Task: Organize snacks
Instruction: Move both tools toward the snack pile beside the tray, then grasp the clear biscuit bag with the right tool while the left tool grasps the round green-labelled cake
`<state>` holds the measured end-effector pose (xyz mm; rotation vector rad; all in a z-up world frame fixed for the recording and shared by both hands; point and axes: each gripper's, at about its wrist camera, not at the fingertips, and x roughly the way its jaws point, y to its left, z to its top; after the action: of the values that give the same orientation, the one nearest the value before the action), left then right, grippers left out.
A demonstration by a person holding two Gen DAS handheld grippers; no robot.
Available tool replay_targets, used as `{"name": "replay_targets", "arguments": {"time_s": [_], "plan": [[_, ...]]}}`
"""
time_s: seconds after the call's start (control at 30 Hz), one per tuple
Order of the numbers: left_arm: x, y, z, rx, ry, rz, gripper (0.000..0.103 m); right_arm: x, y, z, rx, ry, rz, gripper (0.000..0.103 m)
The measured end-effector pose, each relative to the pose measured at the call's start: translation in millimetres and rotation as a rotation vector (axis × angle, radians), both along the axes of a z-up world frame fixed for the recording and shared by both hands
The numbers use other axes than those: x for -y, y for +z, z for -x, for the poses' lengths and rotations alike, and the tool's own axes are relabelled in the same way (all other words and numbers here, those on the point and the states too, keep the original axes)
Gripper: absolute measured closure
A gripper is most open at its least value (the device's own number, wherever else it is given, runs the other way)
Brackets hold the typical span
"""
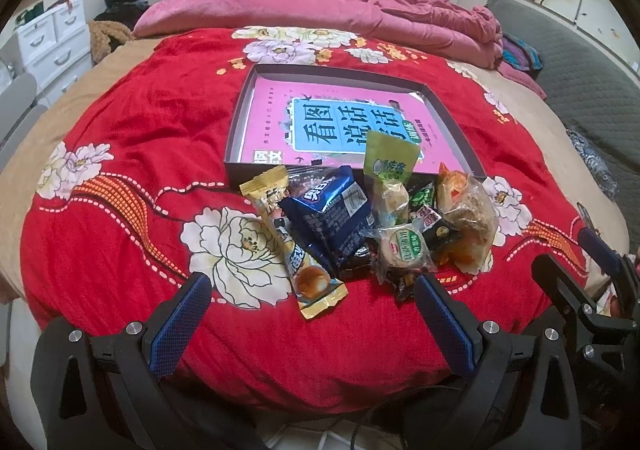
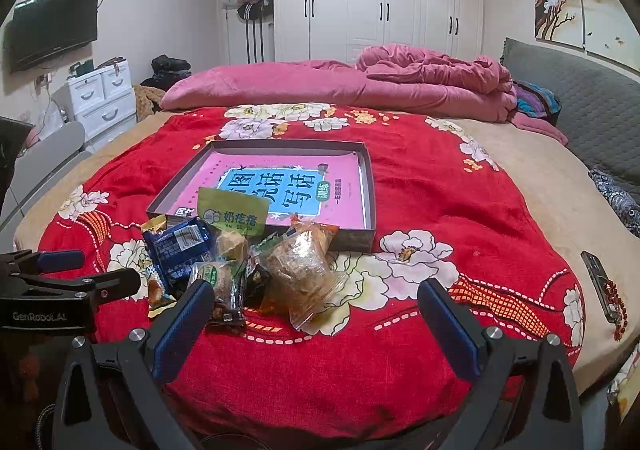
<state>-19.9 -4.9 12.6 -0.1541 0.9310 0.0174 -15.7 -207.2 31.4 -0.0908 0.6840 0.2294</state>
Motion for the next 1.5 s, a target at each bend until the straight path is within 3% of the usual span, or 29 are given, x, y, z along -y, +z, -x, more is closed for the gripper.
{"name": "replay_targets", "arguments": {"time_s": [0.7, 1.1, 1.33, 1.5], "plan": [[21, -15, -24, -0.064, -0.059, 0.078, 0.002, 17, -12, -22, -0.038, -0.048, -0.005, 0.001], [31, -35, -47, -0.153, -0.051, 0.128, 0.006, 16, -33, -54, -0.103, 0.085, -0.039, 0.001], [29, -38, -52, -0.157, -0.065, 0.166, 0.01, 8, -42, -68, -0.097, 0.16, 0.045, 0.001], [32, -37, -56, -0.154, -0.084, 0.187, 0.011, -1, -48, -74, -0.094, 0.201, 0.093, 0.01]]}}
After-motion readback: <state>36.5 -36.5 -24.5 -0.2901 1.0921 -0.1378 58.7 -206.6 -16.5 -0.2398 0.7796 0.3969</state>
